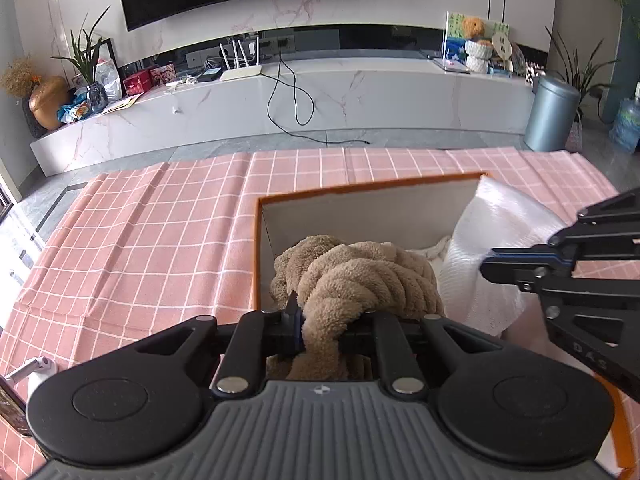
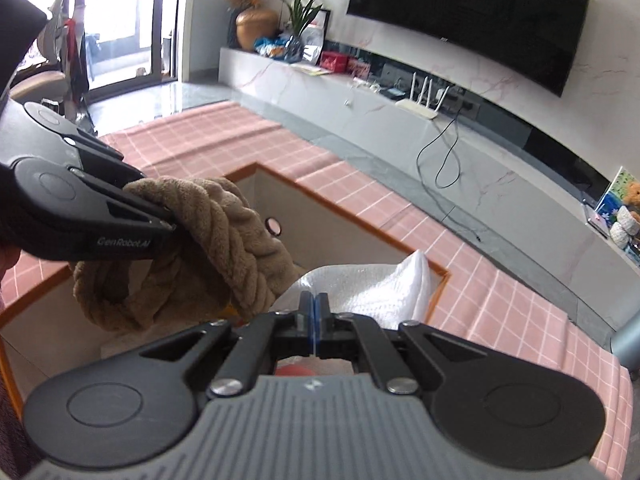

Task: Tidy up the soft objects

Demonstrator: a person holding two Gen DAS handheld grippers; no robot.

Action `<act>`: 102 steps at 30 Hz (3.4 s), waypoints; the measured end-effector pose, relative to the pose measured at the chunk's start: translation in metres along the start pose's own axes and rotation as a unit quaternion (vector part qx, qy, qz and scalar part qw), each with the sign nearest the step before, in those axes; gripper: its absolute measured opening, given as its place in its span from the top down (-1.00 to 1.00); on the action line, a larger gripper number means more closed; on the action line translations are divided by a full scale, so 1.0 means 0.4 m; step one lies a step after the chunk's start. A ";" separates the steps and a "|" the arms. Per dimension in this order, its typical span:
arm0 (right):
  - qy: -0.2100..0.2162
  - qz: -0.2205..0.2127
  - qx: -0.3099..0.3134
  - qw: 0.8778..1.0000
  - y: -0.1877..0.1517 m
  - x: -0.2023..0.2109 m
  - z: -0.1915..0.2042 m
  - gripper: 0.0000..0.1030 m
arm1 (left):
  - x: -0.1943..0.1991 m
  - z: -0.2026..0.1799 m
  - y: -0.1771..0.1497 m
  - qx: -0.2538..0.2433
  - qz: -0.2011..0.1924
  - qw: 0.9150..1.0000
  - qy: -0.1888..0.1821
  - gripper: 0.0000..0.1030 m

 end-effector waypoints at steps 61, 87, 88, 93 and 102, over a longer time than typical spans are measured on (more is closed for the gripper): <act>-0.226 -0.160 -0.183 0.943 -0.103 0.667 -0.109 -0.60 | 0.469 -0.277 0.066 0.074 -0.255 0.950 -0.163 -0.62; -0.292 -0.098 -0.234 0.922 -0.399 0.654 -0.041 -0.83 | 0.379 -0.346 -0.168 0.042 -0.183 0.979 -0.076 -0.80; -0.290 -0.097 -0.232 0.923 -0.399 0.652 -0.039 -0.83 | 0.378 -0.345 -0.173 0.039 -0.180 0.980 -0.071 -0.80; -0.285 -0.093 -0.233 0.925 -0.403 0.645 -0.035 -0.85 | 0.376 -0.338 -0.191 0.045 -0.163 0.984 -0.058 -0.80; -0.285 -0.083 -0.245 0.923 -0.422 0.640 -0.046 -0.85 | 0.377 -0.333 -0.198 0.040 -0.152 0.987 -0.038 -0.80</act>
Point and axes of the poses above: each gripper's, at about its wrist camera, not at the fingertips, and x roughly against the way its jaws point, z to its left, y to its top, the point moved 10 cm from there along -x, roughly the way its jaws point, and after that the axes turned 7 degrees about -z, right-handed, at the moved point
